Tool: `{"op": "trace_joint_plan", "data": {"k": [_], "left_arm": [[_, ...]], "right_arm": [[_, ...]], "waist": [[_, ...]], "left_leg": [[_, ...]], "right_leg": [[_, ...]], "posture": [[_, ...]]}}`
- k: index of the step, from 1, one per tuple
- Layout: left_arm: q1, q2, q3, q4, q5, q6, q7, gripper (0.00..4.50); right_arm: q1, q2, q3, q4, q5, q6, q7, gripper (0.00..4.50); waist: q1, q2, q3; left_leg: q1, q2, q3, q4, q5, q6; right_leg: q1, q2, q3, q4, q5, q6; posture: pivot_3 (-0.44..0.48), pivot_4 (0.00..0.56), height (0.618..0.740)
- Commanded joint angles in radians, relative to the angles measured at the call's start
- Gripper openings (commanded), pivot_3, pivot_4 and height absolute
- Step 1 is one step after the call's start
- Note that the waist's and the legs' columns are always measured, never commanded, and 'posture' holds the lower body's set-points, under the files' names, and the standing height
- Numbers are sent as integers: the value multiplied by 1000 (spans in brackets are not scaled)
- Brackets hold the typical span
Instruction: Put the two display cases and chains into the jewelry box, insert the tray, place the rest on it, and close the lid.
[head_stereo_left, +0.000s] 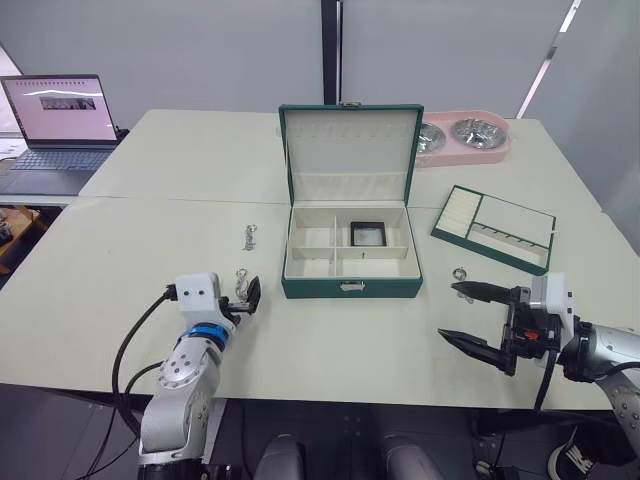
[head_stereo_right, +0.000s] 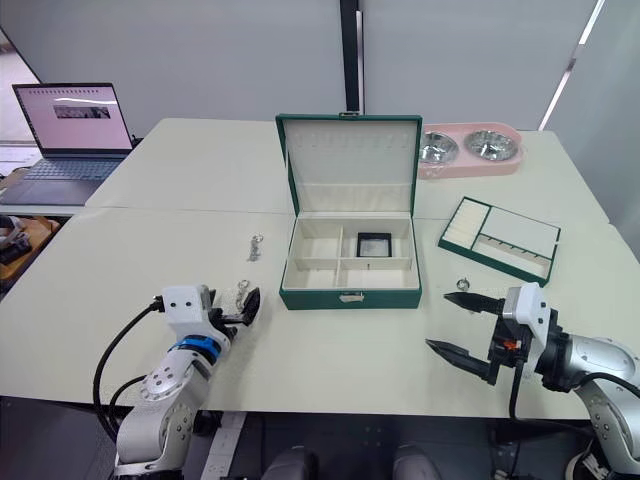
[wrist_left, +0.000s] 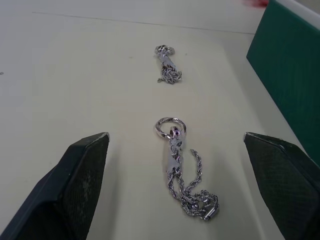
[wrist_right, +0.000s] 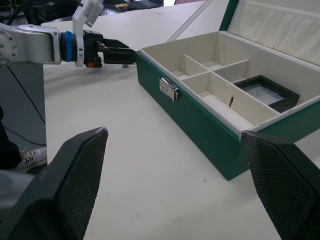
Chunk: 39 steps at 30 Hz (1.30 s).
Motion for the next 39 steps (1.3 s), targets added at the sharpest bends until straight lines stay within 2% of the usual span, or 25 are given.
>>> {"op": "trace_joint_plan", "data": {"k": [1,10,33,36,39], "left_arm": [[-19,22,-10,5,17,56,3,4455],[-30,46,-34,24,21,142,-22,4455],[-46,64,-74,70,37,214,-61,4455],[-45,65,-78,73,39,215,-62,3897],[-48,66,-78,75,39,214,-62,2980]], "right_arm": [[-5,3,-10,-30,9,0,-9,4500],[-7,13,-9,-14,6,-4,-6,4500],[-1,20,-16,20,-6,-32,8,4500],[0,19,-16,31,-9,-38,13,4500],[1,19,-15,40,-11,-45,19,4500]], "waist": [[0,0,0],[1,1,-1],[3,7,-6],[3,8,-8],[3,9,-10]], "left_leg": [[0,0,0,0,0,0],[1,0,0,0,0,0],[3,-1,-1,0,0,0],[3,-1,-1,0,0,0],[3,-1,-1,-1,0,0]], "right_leg": [[0,0,0,0,0,0],[1,0,0,0,0,0],[5,-1,-1,-3,0,0],[5,-1,-1,-4,0,0],[5,-1,0,-4,0,0]], "posture": [[0,150,740],[0,150,740],[0,150,740],[0,150,740],[0,150,740]]}}
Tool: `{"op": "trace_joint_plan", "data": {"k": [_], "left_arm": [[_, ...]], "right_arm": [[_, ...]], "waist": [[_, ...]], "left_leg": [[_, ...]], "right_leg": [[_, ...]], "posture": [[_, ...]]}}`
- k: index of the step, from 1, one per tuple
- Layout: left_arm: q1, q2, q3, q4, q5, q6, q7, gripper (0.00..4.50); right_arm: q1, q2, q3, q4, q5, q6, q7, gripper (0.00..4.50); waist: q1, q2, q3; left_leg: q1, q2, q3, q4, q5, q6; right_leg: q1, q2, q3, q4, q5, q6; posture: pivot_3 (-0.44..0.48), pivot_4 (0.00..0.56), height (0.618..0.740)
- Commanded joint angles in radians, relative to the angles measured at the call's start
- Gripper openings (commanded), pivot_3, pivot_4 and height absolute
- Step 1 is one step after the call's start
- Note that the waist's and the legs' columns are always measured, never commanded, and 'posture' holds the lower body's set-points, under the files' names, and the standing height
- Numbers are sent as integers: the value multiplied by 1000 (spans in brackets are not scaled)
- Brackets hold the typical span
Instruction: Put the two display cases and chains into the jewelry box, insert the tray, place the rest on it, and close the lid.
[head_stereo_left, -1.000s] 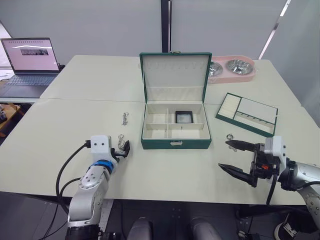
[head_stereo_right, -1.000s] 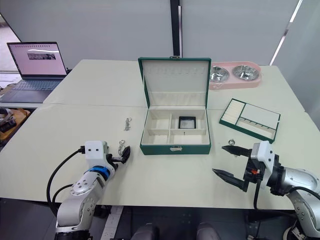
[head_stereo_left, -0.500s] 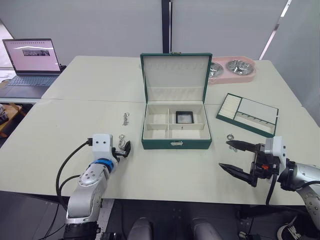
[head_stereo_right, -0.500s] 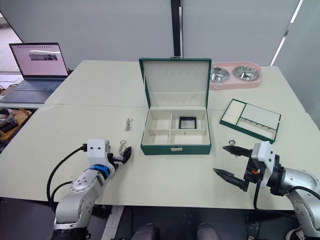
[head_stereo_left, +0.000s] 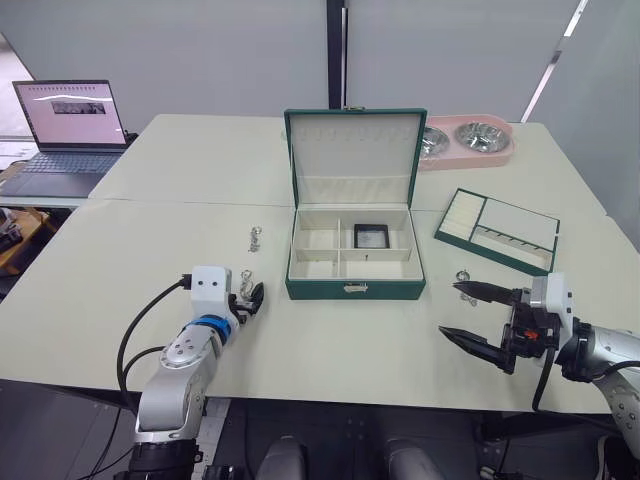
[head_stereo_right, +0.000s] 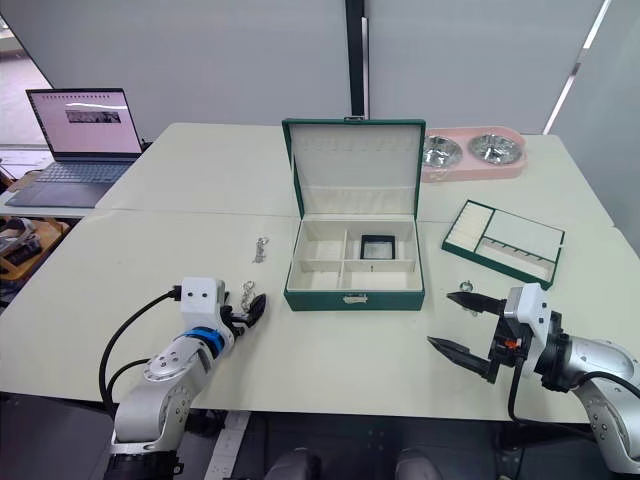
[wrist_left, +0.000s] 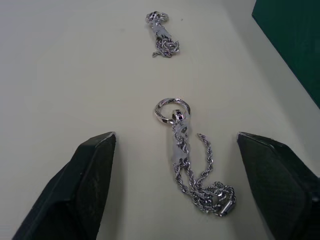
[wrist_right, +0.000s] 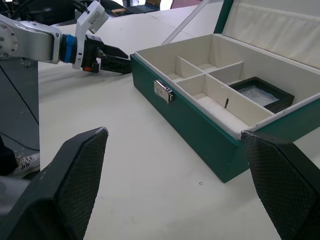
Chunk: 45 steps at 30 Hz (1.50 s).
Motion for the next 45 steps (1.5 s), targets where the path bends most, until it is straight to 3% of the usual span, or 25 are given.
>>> {"op": "trace_joint_plan", "data": {"k": [1,10,17,29,45], "left_arm": [[22,-5,-26,47,7,43,-10,2679],[27,-7,-26,48,8,42,-10,77],[29,-19,2,51,3,3,2,33],[-41,-34,67,-146,-43,12,50,33],[-261,-43,-24,-284,-117,170,29,33]], "right_arm": [[3,1,-16,-1,-1,-24,13,4500],[11,4,-15,-6,2,-28,17,4500],[-1,6,-4,-28,10,-12,7,4500],[-56,8,-8,-24,23,0,0,4500],[-67,18,-66,-28,48,10,-55,4500]], "waist": [[0,1,-1],[0,2,-2],[0,2,-2],[-1,-3,1],[1,-6,3]], "left_leg": [[0,0,0,0,0,0],[1,0,0,-1,0,0],[1,0,0,-1,0,0],[-3,0,-2,-1,0,0],[-5,0,-4,0,0,0]], "right_leg": [[0,0,0,0,0,0],[1,0,0,-1,0,0],[1,0,0,-1,0,0],[-1,1,-1,-3,0,0],[-1,1,-2,-4,0,0]], "posture": [[0,150,740],[0,150,740],[0,150,740],[0,150,740],[0,150,740]]}}
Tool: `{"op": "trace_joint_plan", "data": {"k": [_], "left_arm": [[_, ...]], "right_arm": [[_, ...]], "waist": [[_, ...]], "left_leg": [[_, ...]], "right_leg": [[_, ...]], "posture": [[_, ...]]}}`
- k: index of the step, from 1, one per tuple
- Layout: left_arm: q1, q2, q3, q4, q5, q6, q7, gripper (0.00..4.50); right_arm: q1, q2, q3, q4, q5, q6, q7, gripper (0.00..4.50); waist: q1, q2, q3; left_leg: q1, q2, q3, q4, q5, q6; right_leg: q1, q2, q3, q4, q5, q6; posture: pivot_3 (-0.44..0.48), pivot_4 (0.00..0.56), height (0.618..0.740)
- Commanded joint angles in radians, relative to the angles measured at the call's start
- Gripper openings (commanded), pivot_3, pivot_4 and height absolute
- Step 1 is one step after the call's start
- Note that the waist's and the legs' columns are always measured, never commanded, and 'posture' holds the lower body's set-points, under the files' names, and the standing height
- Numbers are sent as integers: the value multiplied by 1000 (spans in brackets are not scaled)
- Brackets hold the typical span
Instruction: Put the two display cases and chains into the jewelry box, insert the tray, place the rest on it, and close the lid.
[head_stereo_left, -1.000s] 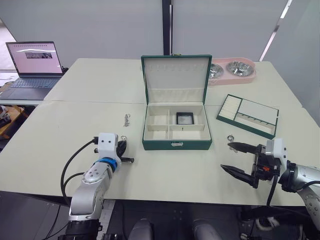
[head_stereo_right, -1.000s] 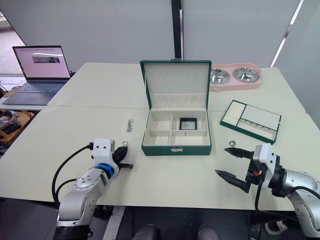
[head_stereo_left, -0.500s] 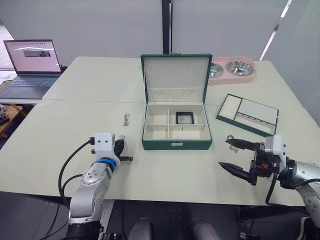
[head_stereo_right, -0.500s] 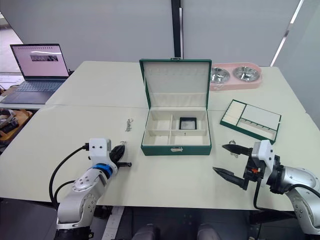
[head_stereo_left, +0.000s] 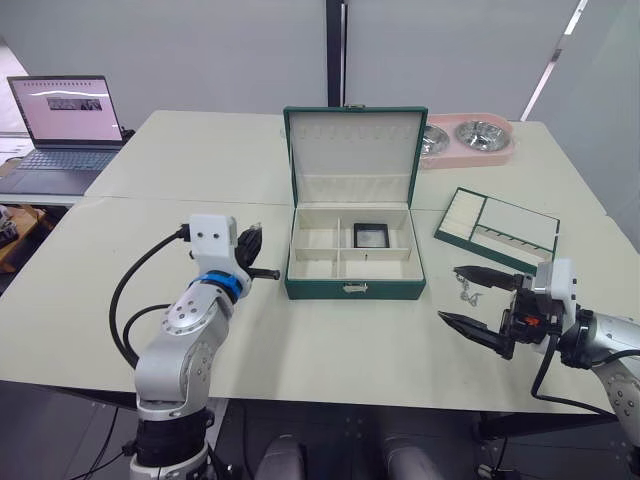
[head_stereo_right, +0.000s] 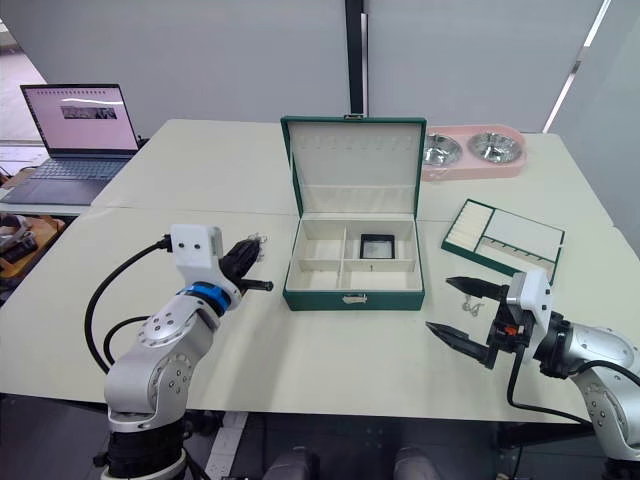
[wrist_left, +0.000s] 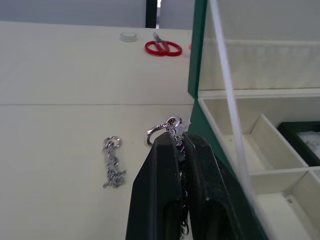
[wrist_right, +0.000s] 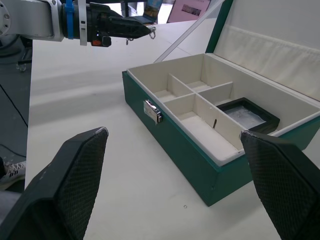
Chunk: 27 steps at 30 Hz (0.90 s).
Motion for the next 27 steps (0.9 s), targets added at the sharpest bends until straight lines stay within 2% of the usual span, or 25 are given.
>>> {"op": "trace_joint_plan", "data": {"k": [1,13,20,27], "left_arm": [[-56,3,-34,-43,-24,9,-30,33],[-200,16,-129,144,-10,-20,-141,33],[-316,-46,-169,374,47,-102,-133,33],[-337,-94,-168,466,102,-123,-71,33]], "right_arm": [[7,9,-53,-35,33,2,-26,4500],[67,42,-95,-107,59,25,-116,4500],[74,50,-99,-133,57,30,-161,4500],[75,46,-102,-151,62,43,-187,4500]], "waist": [[0,0,0],[-1,0,0],[-1,0,0],[-1,0,0]], "left_leg": [[0,0,0,0,0,0],[0,0,0,0,0,0],[-1,0,0,0,0,0],[-1,0,0,0,0,0]], "right_leg": [[0,0,0,0,0,0],[0,1,0,0,0,0],[0,1,1,-1,0,0],[0,1,1,-1,0,0]], "posture": [[0,150,740],[0,150,740],[0,150,740],[0,150,740]]}}
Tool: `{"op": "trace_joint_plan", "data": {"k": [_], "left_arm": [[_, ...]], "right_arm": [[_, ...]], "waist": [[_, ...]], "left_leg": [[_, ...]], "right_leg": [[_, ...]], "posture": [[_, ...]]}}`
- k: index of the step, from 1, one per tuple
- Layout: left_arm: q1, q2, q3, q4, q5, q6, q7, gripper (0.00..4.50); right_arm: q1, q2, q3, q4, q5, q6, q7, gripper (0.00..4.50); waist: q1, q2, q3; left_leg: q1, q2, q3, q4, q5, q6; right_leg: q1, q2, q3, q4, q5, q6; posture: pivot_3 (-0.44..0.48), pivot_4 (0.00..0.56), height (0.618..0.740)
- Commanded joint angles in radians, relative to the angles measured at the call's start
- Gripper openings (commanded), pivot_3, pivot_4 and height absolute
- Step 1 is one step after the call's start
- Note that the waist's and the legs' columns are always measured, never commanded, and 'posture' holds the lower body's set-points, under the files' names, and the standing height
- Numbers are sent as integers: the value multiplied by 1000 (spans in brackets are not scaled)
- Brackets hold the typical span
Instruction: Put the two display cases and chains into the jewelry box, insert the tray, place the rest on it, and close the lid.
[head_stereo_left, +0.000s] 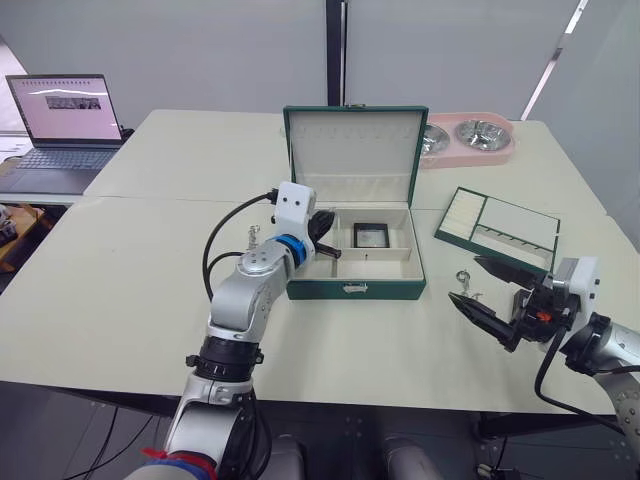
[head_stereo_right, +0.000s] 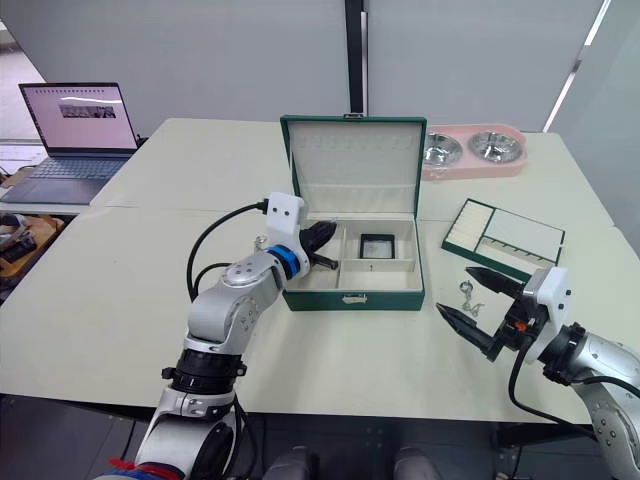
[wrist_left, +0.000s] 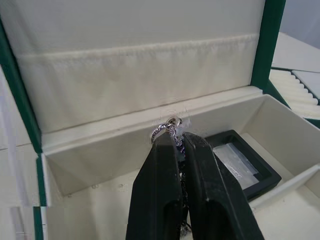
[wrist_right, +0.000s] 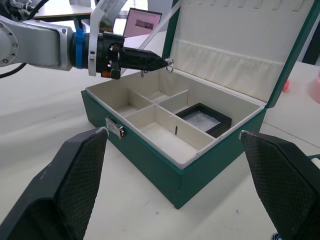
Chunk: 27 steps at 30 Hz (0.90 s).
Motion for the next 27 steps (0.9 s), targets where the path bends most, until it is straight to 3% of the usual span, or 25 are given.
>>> {"op": "trace_joint_plan", "data": {"k": [1,20,27], "left_arm": [[-33,-20,25,13,30,-24,56,33],[-49,-56,65,76,50,-52,108,33],[-48,-72,62,66,45,-68,87,2087]], "right_arm": [[-4,-3,-33,-42,22,0,-11,4500],[-26,-16,-28,-30,23,20,-4,4500],[-26,-20,-30,-29,24,23,0,4500]], "waist": [[1,0,0],[1,0,0],[1,0,0]], "left_leg": [[0,0,0,0,0,0],[0,0,0,0,0,0],[0,0,0,0,0,0]], "right_leg": [[0,0,0,0,0,0],[0,0,0,0,0,0],[0,0,0,0,0,0]], "posture": [[0,150,740],[0,150,740],[0,150,740]]}}
